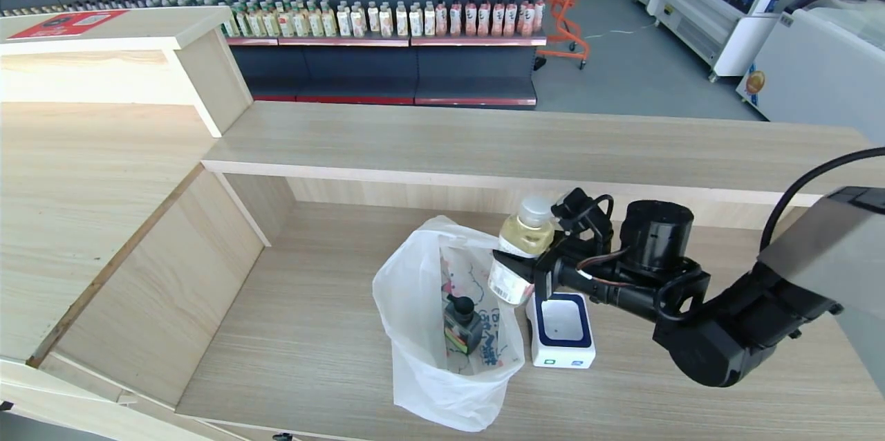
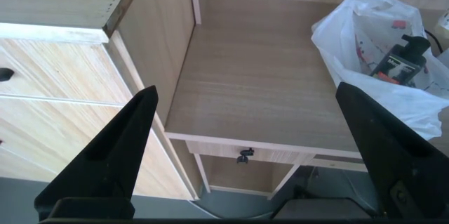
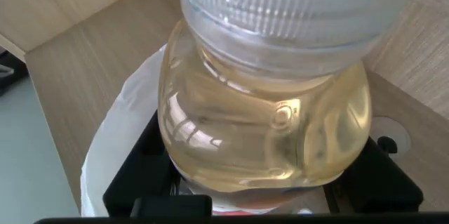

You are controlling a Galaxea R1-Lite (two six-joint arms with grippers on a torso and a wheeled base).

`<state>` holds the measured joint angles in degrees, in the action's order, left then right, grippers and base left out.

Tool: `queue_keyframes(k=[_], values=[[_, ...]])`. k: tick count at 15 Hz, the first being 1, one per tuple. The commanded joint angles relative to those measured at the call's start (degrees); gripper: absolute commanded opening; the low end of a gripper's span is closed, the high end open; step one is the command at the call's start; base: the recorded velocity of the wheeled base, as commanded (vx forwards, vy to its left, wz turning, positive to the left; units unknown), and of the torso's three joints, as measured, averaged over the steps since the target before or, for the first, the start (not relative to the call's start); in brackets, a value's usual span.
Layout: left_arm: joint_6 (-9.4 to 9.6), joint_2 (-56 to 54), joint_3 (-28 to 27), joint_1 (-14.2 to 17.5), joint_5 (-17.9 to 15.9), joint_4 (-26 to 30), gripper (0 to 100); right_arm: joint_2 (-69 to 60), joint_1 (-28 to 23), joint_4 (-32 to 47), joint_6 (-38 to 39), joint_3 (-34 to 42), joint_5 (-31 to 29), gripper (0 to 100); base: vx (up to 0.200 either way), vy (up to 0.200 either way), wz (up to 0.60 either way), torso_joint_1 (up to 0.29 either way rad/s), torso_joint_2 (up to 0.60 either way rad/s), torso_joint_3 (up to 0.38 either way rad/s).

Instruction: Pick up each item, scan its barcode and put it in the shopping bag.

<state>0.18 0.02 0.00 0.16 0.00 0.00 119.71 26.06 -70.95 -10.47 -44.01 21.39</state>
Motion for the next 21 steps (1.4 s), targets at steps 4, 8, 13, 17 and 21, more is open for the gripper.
queue_keyframes(k=[4, 8, 13, 17, 21], values=[[-0.01, 0.0, 0.0, 0.0, 0.0, 0.0, 100, 12.8, 0.3, -5.3, 1.4, -7.1, 0.3, 0, 0.000, 0.000, 0.00, 0.000, 0.00, 0.000], [-0.01, 0.0, 0.0, 0.0, 0.0, 0.0, 100, 18.1, 0.5, -6.0, 1.2, -13.3, 0.1, 0, 0.000, 0.000, 0.00, 0.000, 0.00, 0.000], [-0.01, 0.0, 0.0, 0.0, 0.0, 0.0, 100, 22.8, 0.9, -5.8, 0.8, -18.2, -2.1, 0, 0.000, 0.000, 0.00, 0.000, 0.00, 0.000], [-0.01, 0.0, 0.0, 0.0, 0.0, 0.0, 100, 25.8, 1.4, -5.6, 0.5, -21.3, -2.1, 0, 0.000, 0.000, 0.00, 0.000, 0.00, 0.000], [-0.01, 0.0, 0.0, 0.0, 0.0, 0.0, 100, 27.2, 1.5, -5.8, 0.2, -22.9, -2.1, 0, 0.000, 0.000, 0.00, 0.000, 0.00, 0.000]])
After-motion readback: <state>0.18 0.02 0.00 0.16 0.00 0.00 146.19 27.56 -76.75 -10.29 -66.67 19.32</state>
